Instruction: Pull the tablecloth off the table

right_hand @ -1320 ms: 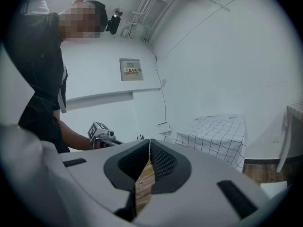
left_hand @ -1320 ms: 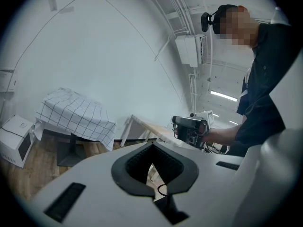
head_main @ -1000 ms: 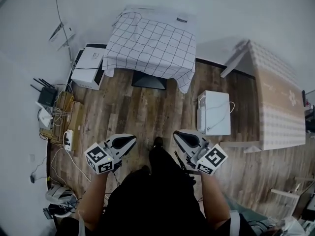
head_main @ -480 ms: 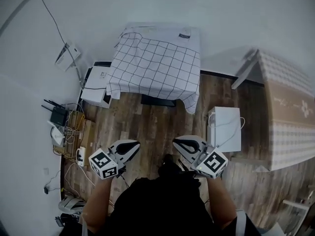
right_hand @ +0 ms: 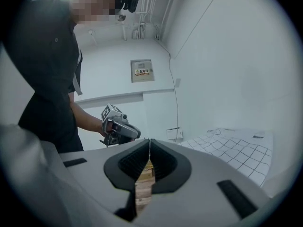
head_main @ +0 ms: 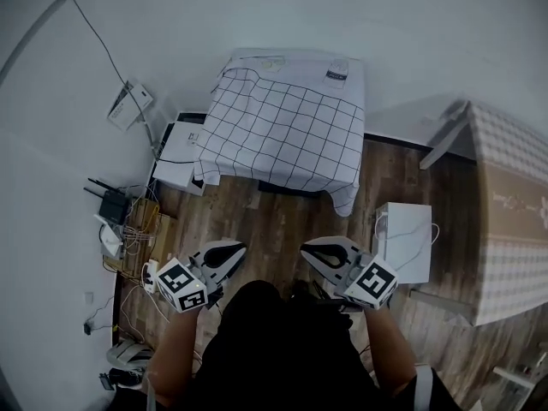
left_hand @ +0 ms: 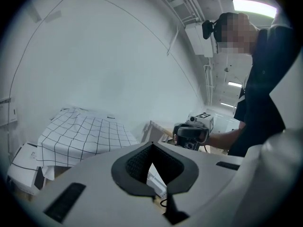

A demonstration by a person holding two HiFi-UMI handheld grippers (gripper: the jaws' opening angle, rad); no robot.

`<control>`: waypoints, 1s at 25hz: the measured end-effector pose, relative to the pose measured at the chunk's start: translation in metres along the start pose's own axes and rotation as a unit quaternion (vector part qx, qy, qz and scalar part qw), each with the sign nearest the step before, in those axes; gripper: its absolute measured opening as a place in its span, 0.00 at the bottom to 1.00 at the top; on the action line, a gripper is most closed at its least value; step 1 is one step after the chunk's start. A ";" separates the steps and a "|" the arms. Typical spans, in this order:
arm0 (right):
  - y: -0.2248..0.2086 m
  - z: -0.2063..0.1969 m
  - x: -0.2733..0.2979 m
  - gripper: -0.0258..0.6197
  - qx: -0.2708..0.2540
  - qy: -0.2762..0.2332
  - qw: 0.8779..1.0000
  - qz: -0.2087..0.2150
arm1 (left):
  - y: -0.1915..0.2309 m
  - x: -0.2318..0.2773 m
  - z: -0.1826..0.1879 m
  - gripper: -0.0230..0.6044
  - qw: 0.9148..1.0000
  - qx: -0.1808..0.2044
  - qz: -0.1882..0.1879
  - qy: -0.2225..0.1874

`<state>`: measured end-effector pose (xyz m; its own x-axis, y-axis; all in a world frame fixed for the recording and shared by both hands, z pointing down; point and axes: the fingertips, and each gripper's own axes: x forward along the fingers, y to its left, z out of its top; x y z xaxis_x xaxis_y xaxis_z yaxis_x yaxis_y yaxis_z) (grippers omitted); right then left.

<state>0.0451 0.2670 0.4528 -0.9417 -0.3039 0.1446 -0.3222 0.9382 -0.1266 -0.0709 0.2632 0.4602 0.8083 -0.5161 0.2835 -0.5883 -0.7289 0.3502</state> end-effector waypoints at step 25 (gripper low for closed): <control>-0.181 0.025 0.105 0.07 0.041 0.023 0.998 -0.044 | 0.191 0.055 0.091 0.05 1.000 -0.007 -0.017 -0.015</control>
<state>0.0023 0.0612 0.4663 -0.9047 -0.3741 0.2039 -0.4117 0.8909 -0.1919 -0.1365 0.0545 0.4611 0.8285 -0.5038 0.2443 -0.5599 -0.7402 0.3723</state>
